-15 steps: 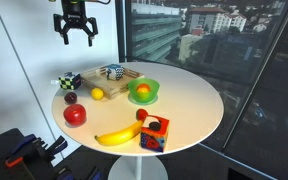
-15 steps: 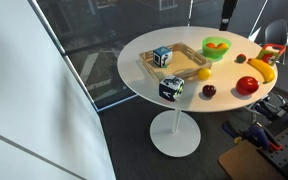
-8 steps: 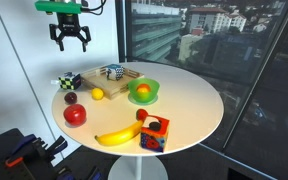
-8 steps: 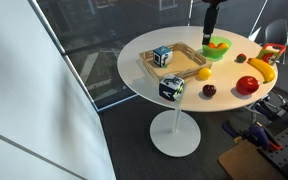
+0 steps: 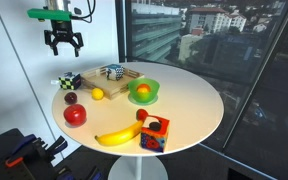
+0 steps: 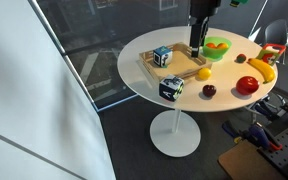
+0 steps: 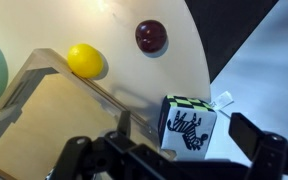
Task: Pick up the block with a zebra image and put it in the wooden tray
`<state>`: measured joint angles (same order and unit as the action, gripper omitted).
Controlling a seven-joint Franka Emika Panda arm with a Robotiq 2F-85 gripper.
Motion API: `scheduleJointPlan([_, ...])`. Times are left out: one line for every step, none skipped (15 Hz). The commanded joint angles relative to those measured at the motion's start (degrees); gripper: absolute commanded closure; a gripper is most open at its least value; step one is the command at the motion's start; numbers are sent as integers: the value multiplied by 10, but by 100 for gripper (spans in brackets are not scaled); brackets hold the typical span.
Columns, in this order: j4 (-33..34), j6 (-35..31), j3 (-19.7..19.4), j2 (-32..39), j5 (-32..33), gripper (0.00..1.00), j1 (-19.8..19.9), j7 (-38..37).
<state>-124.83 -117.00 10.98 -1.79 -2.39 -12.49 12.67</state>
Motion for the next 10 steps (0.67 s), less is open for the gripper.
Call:
scheduleJointPlan([17, -8, 12, 27, -5, 0, -6, -41])
scheduleJointPlan([18, -13, 15, 35, -1, 0, -9, -50])
scheduleJointPlan([18, -20, 18, 42, 0, 0, -11, -55])
scheduleJointPlan([19, -25, 21, 49, 1, 0, -13, -62])
scheduleJointPlan([20, -33, 23, 57, 3, 0, -16, -68])
scheduleJointPlan([20, -43, 25, 65, 4, 0, -18, -73])
scheduleJointPlan([19, -53, 27, 72, 5, 0, -20, -78])
scheduleJointPlan([19, -63, 28, 78, 7, 0, -21, -84])
scheduleJointPlan([17, -78, 29, 84, 9, 0, -23, -88])
scheduleJointPlan([17, -90, 30, 91, 10, 0, -24, -90])
